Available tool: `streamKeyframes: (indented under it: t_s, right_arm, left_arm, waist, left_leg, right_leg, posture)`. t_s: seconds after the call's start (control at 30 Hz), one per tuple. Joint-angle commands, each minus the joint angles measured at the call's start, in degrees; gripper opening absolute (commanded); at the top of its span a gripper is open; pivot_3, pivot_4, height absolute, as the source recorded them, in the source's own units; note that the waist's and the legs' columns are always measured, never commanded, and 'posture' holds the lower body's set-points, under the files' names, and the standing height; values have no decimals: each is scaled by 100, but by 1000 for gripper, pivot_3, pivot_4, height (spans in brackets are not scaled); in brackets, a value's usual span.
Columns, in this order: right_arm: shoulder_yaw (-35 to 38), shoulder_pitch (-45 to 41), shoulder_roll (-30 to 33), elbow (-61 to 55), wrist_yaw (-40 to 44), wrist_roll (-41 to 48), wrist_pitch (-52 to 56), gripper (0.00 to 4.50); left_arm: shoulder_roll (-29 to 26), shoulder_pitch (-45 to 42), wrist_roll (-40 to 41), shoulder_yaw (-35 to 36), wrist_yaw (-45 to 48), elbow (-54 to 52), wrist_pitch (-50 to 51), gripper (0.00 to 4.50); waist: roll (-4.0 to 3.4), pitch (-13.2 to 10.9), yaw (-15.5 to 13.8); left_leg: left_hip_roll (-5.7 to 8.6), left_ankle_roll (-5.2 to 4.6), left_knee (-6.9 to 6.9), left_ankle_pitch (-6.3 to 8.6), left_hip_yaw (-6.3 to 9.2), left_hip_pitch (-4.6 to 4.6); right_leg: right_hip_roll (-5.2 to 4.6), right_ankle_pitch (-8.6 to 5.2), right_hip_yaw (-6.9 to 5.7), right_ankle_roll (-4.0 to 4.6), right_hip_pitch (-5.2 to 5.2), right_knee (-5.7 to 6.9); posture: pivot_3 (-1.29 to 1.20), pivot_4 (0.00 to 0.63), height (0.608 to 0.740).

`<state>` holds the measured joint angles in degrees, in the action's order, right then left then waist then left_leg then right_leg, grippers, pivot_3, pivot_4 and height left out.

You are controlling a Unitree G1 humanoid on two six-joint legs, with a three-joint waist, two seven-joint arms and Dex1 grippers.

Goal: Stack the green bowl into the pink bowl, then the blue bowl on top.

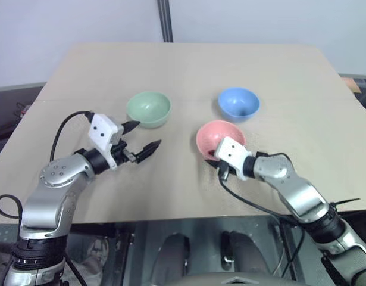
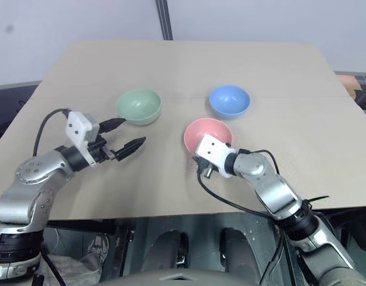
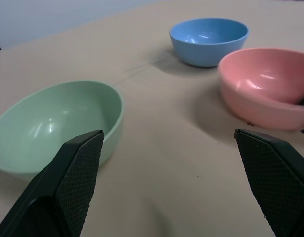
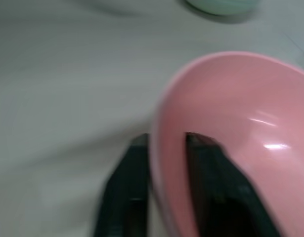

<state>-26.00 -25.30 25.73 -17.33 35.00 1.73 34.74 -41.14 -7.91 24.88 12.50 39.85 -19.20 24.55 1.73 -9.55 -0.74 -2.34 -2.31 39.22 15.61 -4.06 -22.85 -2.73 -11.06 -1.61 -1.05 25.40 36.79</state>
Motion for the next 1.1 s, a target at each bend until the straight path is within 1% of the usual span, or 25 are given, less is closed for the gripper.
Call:
streamKeyframes:
  t_s: [0.03,0.07,0.1,0.13,0.2,0.23,0.27,0.37,0.47,0.5,0.6,0.67,0.7,0.73,0.77,0.83,0.87,0.93,1.1]
  right_arm:
    - [339,-105,50,-210,-154,-178,-142,3186]
    - [462,-74,69,-397,-120,-96,-86,3491]
    - [594,-39,52,-586,-65,38,-35,4082]
    - [768,22,2,-865,7,268,80,4380]
    - [1101,142,-126,-1422,95,757,369,4380]
    - [1256,181,-190,-1639,93,958,501,4380]
    - [1402,216,-267,-1841,26,1108,650,4380]
    - [1556,237,-398,-2078,-207,1206,915,4380]
    - [1617,234,-503,-2162,-430,1247,1002,4380]
    - [1627,234,-525,-2169,-496,1245,1014,4380]
    - [1605,198,-547,-2188,-650,1219,1065,4486]
    - [1627,233,-540,-2277,-749,1228,1112,4486]
    - [1633,258,-533,-2334,-800,1230,1138,4486]
    - [1639,281,-528,-2383,-851,1230,1165,4486]
    - [1642,304,-519,-2422,-892,1229,1188,4486]
    - [1665,360,-494,-2496,-969,1231,1230,4486]
    - [1690,397,-475,-2539,-1008,1227,1256,4486]
    - [1749,467,-441,-2617,-1075,1230,1297,4486]
    - [2131,851,-246,-2952,-1187,1303,1442,4486]
  left_arm:
    - [-186,-159,-346,-94,-165,-219,14,4500]
    - [-252,-244,-492,-160,-254,-218,124,4500]
    - [-318,-346,-601,-217,-302,-188,213,4500]
    - [-469,-500,-858,-373,-381,-152,341,4500]
    - [-856,-875,-1538,-883,-340,30,310,4500]
    - [-990,-1085,-1821,-1129,-335,143,333,4500]
    - [-1010,-1410,-2064,-1411,-318,325,305,4500]
    - [-901,-2111,-2616,-1991,-360,818,289,4500]
    - [-647,-2838,-3462,-2804,-408,1721,136,4500]
    - [-516,-3044,-3607,-3020,-347,2017,183,4500]
    - [-219,-3425,-3805,-3294,-177,2599,121,3652]
    - [-17,-3625,-3869,-3365,-111,2850,65,2614]
    - [48,-3693,-3878,-3379,-41,2964,18,1995]
    - [97,-3746,-3891,-3375,3,3085,-2,1676]
    - [134,-3781,-3905,-3364,27,3187,-52,1257]
    - [217,-3833,-3864,-3315,108,3311,-147,176]
    - [260,-3844,-3771,-3252,186,3271,-213,57]
    - [304,-3806,-3402,-3106,616,3021,-271,57]
    - [237,-3556,-2063,-2528,1807,1570,-609,57]
  waist:
    - [-2,-1,2]
    - [-2,-1,1]
    - [-2,-2,3]
    - [-1,-3,4]
    - [0,-4,1]
    - [-1,-4,-5]
    - [-1,-4,-17]
    - [-3,-4,-16]
    - [-4,-5,6]
    - [-3,-5,2]
    - [-3,-5,21]
    - [-3,-5,23]
    - [-2,-6,23]
    - [-3,-6,22]
    - [-2,-6,15]
    - [-2,-6,19]
    - [-2,-5,12]
    - [-2,-6,9]
    - [-2,-6,-6]
  left_leg:
    - [0,0,-1,0,0,0]
    - [0,0,-1,0,0,0]
    - [0,1,-1,0,0,-2]
    - [0,1,-2,0,0,-2]
    - [0,0,-1,0,0,-5]
    - [-1,1,-2,0,-1,-3]
    - [-1,1,-3,0,-1,-4]
    - [0,3,-1,-2,-6,-4]
    - [6,2,0,-1,-9,0]
    - [7,2,0,-1,-13,-4]
    - [6,2,0,-2,-15,-9]
    - [5,3,0,-2,-21,-20]
    - [5,7,1,-5,-19,-28]
    - [5,12,2,-8,-16,-37]
    - [5,13,2,-8,-16,-41]
    - [5,11,4,-7,-13,-46]
    - [5,9,4,-6,-13,-46]
    - [5,6,8,-4,-10,-50]
    - [4,14,25,-9,8,-78]
  right_leg:
    - [0,0,-1,0,0,0]
    - [0,0,-1,0,1,0]
    - [0,1,0,-1,1,0]
    - [0,2,-1,-3,1,0]
    - [1,7,-6,-12,1,0]
    - [3,7,-9,-14,0,0]
    - [4,7,-11,-14,0,1]
    - [4,6,-21,-16,-4,1]
    - [2,7,-5,-18,-4,3]
    - [3,10,-8,-21,-1,4]
    - [7,12,-13,-24,1,4]
    - [7,14,-5,-24,15,4]
    - [7,14,-6,-24,22,4]
    - [7,14,-9,-24,29,2]
    - [7,15,-9,-24,32,1]
    - [6,15,-12,-24,33,-2]
    - [6,15,-12,-24,33,-1]
    - [5,15,-15,-25,33,-2]
    - [-2,15,-36,-25,44,-4]
  posture:
    - [0,150,740]
    - [0,150,740]
    - [0,150,740]
    - [0,150,740]
    - [0,150,740]
    - [0,150,740]
    - [0,150,740]
    - [0,150,740]
    - [0,150,740]
    - [0,150,740]
    - [0,150,740]
    - [0,150,740]
    - [0,150,740]
    - [0,150,740]
    - [0,150,740]
    - [0,150,740]
    - [0,150,740]
    - [0,150,740]
    - [0,150,740]
